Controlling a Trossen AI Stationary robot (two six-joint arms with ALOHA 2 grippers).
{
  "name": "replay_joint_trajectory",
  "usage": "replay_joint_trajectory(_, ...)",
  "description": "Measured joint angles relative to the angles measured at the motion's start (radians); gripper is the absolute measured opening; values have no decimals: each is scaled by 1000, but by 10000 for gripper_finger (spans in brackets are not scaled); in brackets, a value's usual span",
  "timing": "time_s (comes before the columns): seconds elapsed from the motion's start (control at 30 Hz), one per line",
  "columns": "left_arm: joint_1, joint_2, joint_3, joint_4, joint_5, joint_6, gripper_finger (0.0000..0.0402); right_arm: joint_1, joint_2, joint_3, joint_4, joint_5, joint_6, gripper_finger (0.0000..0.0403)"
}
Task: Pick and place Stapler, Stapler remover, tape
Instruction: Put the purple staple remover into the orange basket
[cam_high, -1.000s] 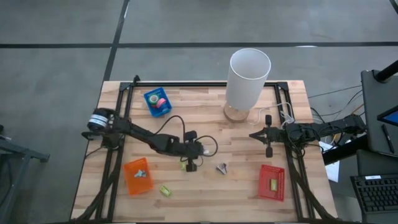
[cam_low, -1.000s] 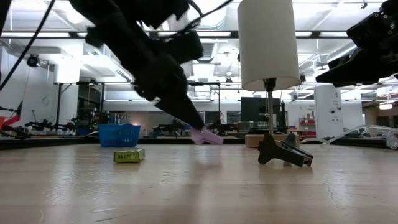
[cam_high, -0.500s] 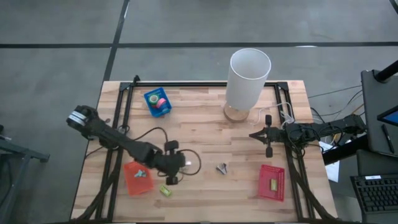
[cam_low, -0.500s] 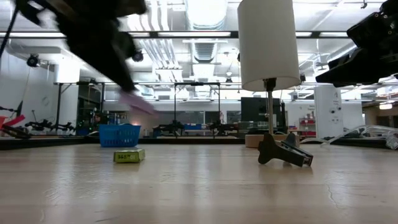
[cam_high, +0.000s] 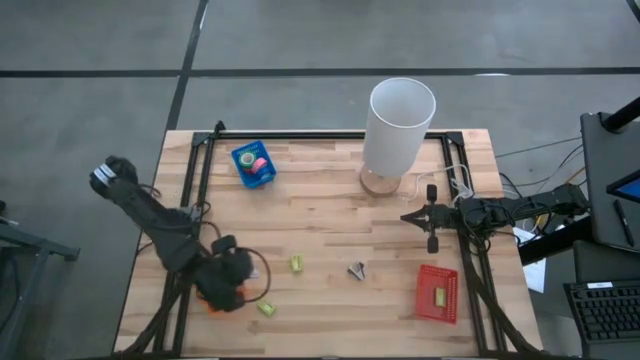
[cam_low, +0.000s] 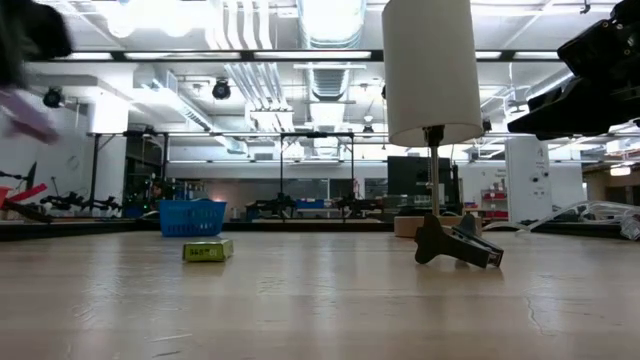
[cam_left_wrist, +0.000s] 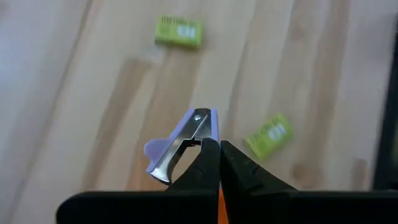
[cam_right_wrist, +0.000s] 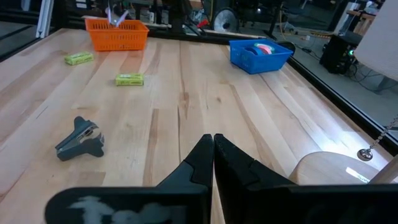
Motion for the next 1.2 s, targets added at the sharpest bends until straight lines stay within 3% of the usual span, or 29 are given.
replay_joint_trajectory(0.37, -191, -55, -2, -210, 21, -456, 4, 0, 0, 0, 0, 0, 0, 8)
replay_joint_trajectory(0.77, -220, -15, -75, -181, 141, -628, 10, 0, 0, 0, 0, 0, 0, 9)
replay_joint_trajectory(1.03, -220, -15, -119, -117, 148, -650, 9, 0, 0, 0, 0, 0, 0, 8)
replay_joint_trajectory(1.2, -220, -15, -134, -126, 152, -721, 31, 0, 0, 0, 0, 0, 0, 9)
